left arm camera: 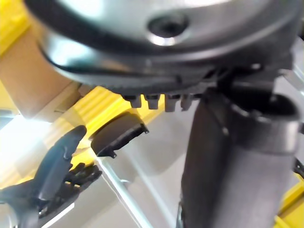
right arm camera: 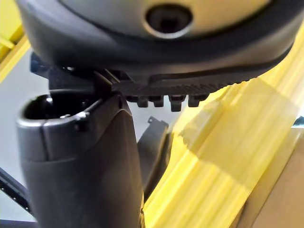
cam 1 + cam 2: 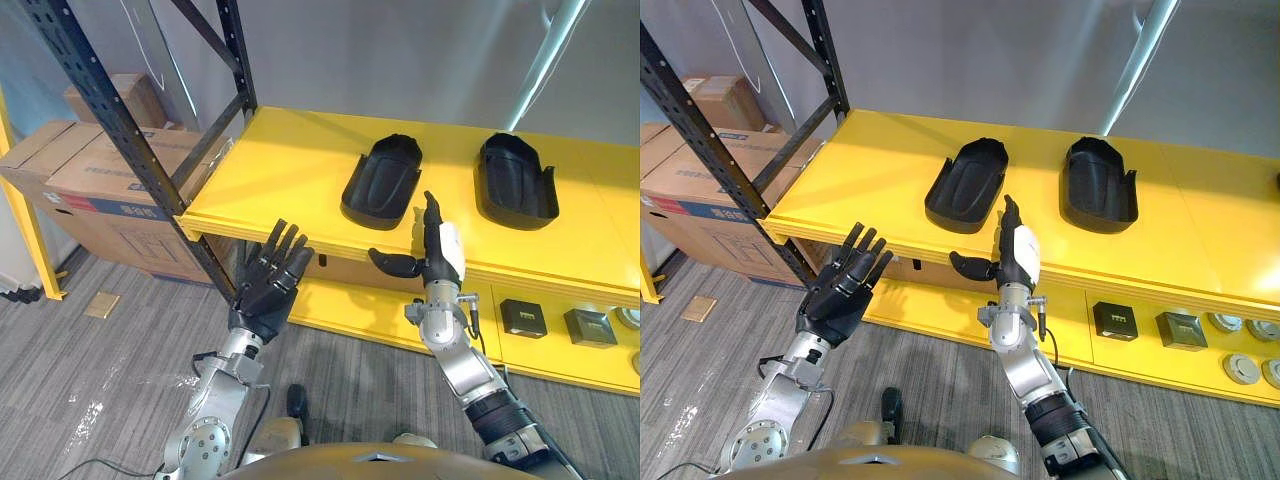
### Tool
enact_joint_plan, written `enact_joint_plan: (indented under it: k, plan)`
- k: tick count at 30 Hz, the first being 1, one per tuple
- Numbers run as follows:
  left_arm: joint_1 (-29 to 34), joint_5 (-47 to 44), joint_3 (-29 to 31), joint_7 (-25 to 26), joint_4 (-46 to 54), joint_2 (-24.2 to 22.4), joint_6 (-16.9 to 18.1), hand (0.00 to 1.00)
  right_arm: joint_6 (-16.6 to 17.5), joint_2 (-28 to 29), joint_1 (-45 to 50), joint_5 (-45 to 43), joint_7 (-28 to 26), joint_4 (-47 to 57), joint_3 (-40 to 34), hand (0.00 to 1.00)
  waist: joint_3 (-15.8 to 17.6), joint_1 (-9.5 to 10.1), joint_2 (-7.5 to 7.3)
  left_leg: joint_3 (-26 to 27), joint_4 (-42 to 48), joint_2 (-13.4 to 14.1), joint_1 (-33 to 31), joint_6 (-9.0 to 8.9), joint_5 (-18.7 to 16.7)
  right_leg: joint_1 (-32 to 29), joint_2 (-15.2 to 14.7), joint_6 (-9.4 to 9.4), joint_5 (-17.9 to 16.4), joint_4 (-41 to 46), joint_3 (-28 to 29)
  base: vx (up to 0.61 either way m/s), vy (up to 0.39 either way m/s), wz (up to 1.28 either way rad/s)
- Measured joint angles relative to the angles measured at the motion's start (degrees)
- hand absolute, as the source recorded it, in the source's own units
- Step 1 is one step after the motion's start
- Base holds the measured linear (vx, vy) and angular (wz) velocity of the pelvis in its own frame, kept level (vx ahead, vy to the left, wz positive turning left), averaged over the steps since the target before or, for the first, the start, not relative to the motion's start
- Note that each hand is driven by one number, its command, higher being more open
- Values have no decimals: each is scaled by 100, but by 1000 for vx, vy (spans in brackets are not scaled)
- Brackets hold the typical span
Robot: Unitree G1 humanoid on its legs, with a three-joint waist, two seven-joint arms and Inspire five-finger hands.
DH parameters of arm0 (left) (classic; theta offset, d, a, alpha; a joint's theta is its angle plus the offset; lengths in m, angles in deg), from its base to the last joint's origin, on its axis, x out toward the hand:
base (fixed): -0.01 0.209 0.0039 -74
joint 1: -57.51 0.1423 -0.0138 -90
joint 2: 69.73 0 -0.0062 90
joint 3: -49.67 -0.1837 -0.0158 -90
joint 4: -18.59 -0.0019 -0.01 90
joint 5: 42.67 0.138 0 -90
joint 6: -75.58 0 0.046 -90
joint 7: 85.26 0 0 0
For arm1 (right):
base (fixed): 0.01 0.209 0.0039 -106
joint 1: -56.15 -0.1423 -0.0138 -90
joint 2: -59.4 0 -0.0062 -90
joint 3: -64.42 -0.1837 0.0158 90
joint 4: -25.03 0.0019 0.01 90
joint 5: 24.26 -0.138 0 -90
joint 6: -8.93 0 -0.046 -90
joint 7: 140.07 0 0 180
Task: Walk over and take three plastic housings, then place them on the shelf
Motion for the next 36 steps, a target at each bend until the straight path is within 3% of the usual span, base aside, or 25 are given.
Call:
enact_joint_plan:
  k: [1, 2, 5, 10, 11, 12, 13, 14, 17, 21, 23, 28, 36]
  plan:
    - [10, -2, -54, -6, -8, 5, -7, 100, -83, -3, -51, -6, 24, -37, -48, 100, 9, 76, -14, -4, 1053, -81, -170, 295, -172, 25, -72, 12, 5, -55, 34, 22, 52, -17]
    - [-18, -4, -116, -18, -14, 3, -7, 100, -88, -43, -58, -6, 67, -19, -73, 100, -65, 95, 203, -88, 935, 9, -129, 266, -567, 36, 58, 77, 65, -113, 85, 35, 15, -14]
    - [-96, -10, -100, -10, -34, 30, 1, 100, -106, -17, -134, -25, 163, -44, -222, 100, -36, 60, 26, -49, 114, -148, 98, 135, -516, -119, -2, 29, 58, -96, 149, 4, 42, 22]
    - [34, -8, -90, -5, -21, 53, -3, 100, -78, -28, -296, -154, 133, -40, -313, 100, 7, 65, 66, 57, -232, -188, 293, 15, -412, -207, -58, 7, 35, 98, 162, -45, 24, 12]
    - [16, -8, -85, -7, 9, 70, 3, 100, -51, -21, -345, -294, 51, 73, -352, 100, 56, 84, -118, 193, 22, -270, 180, 72, -450, -237, -224, -9, 38, -61, 176, 25, 60, -11]
    - [-2, -9, -88, -14, 15, 58, 5, 100, -41, -42, -337, -396, -56, 295, -385, 100, 75, 123, -108, 161, 846, -235, -40, 360, -457, -267, -247, -13, 40, -103, 215, 110, 39, -36]
    - [36, -9, -99, -20, 33, 41, 12, 100, 14, -134, -278, -585, -224, 720, -385, 100, 34, 139, 147, 71, 842, -79, 26, 312, -889, -270, -43, -7, 60, -192, 286, 120, 22, -40]
    - [5, -9, -64, -5, 20, 52, 15, 100, 100, -124, -260, -671, -339, 883, -373, 100, 78, 124, 60, 122, 733, -118, 76, 226, -879, -271, -64, -7, 81, -233, 369, 99, 16, -28]
    - [17, -8, 106, 17, 36, 175, 123, 100, 696, -288, 98, -1062, -1306, 1993, -390, 100, 181, 11, -131, 300, 344, -129, 177, 228, -699, -449, -66, -40, 89, -223, 459, 29, 25, -13]
    - [63, -8, 286, 39, 102, 190, 157, 100, 1405, -643, 905, -1908, -2417, 2943, -437, 100, 182, -13, -161, 299, 233, -134, 407, 174, -662, -399, -69, -23, 116, 30, 504, 99, -30, 3]
    - [258, -8, 399, 73, 329, 169, 243, 100, 1694, -683, 1370, -2369, -2916, 3151, -591, 100, 170, -31, -165, 299, 168, -77, 526, 130, -668, -363, -20, 17, 364, 87, 500, 122, -71, -1]
    - [375, -8, 378, 173, 560, 164, 258, 100, 1716, -820, 1647, -2301, -2895, 3125, -960, 100, 162, -102, -133, 377, 152, 113, 604, 69, -664, -286, 189, 0, 359, -34, 551, 108, -76, -11]
    - [350, -7, 253, 410, 559, 163, 254, 100, 1376, -764, 1564, -845, -1798, 2792, -814, 100, 163, -167, -136, 486, -69, 106, 872, 31, -694, -172, 210, -8, 353, -78, 651, 18, 0, -8]
